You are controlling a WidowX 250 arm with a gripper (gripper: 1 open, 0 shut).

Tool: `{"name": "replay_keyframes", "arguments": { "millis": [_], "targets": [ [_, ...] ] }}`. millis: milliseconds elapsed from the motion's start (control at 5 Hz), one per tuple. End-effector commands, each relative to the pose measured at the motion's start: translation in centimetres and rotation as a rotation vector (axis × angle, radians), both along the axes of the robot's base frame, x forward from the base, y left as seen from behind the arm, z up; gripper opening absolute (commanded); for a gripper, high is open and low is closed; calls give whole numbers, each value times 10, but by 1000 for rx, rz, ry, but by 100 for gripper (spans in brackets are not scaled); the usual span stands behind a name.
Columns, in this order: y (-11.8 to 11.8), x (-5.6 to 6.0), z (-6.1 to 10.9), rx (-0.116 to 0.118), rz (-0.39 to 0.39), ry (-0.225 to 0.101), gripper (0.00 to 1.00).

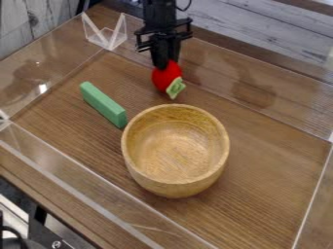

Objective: Move the red object to the right side of the table

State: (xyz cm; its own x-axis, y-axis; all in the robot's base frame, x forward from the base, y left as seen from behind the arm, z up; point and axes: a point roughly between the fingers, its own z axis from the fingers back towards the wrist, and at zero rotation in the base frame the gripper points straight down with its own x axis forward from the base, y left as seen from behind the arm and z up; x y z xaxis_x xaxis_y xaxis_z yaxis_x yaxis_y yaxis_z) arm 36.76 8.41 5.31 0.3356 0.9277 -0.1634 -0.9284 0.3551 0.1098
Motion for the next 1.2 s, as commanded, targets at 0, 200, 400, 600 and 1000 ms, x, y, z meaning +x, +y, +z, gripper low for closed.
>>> {"name": "replay_keyframes", "arguments": {
  "millis": [0, 200, 400, 600, 1000],
  "targets": [
    [-4, 5, 15, 16, -24, -48, 0],
    [-9, 5, 9, 18, 32, -44, 0],
    [-8, 3, 41, 11, 57, -91, 0],
    [-7, 2, 73, 4, 81, -137, 0],
    [-65, -6, 102, 2, 114, -180, 0]
  ]
}}
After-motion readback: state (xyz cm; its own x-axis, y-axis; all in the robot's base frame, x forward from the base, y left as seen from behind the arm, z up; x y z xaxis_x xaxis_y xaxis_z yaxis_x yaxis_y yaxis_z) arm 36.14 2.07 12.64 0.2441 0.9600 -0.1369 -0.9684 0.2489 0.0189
